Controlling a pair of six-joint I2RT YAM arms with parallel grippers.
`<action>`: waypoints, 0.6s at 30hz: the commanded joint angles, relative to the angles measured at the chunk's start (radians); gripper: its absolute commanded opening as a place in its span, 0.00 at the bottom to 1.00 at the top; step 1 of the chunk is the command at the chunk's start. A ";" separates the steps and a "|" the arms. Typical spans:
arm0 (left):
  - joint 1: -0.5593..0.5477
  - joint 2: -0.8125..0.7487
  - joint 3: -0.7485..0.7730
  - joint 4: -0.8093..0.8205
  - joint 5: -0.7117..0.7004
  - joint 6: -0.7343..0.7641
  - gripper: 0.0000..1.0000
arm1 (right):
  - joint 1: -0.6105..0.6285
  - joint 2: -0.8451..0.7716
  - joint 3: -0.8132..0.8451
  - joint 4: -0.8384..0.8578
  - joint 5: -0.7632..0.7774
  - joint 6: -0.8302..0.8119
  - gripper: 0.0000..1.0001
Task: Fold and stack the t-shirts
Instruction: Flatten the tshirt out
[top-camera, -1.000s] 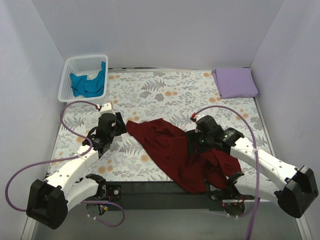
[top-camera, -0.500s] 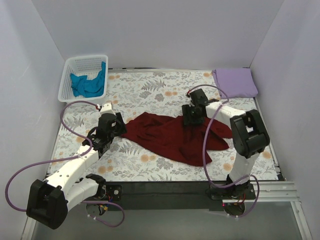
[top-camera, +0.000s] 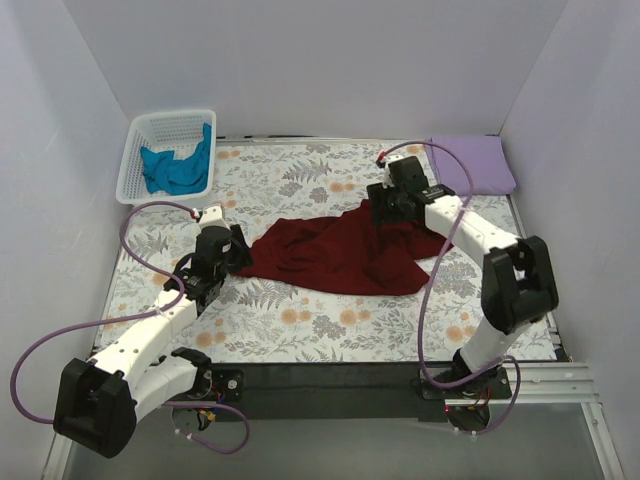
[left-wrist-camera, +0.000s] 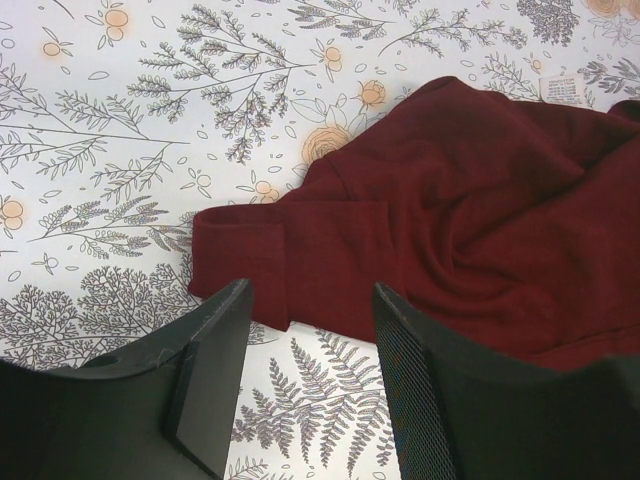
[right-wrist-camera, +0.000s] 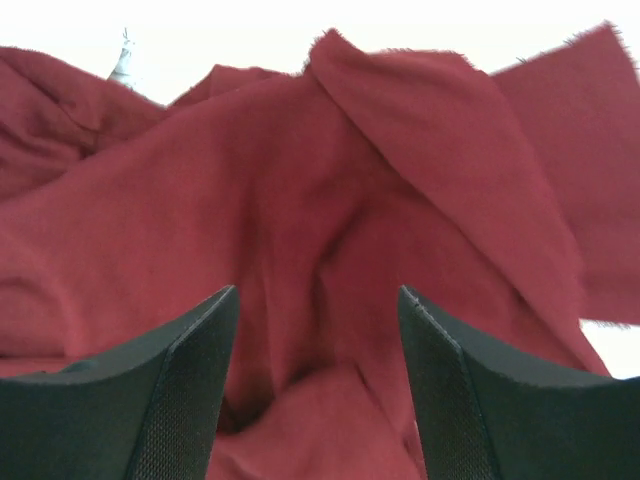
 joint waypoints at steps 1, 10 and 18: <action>0.008 0.000 0.037 -0.001 0.011 0.000 0.50 | 0.024 -0.144 -0.119 -0.034 0.164 0.057 0.70; 0.012 0.005 0.035 -0.001 0.014 -0.001 0.50 | 0.142 -0.142 -0.168 -0.095 0.338 0.128 0.67; 0.012 0.008 0.035 -0.001 0.020 -0.001 0.50 | 0.202 -0.021 -0.105 -0.115 0.473 0.208 0.59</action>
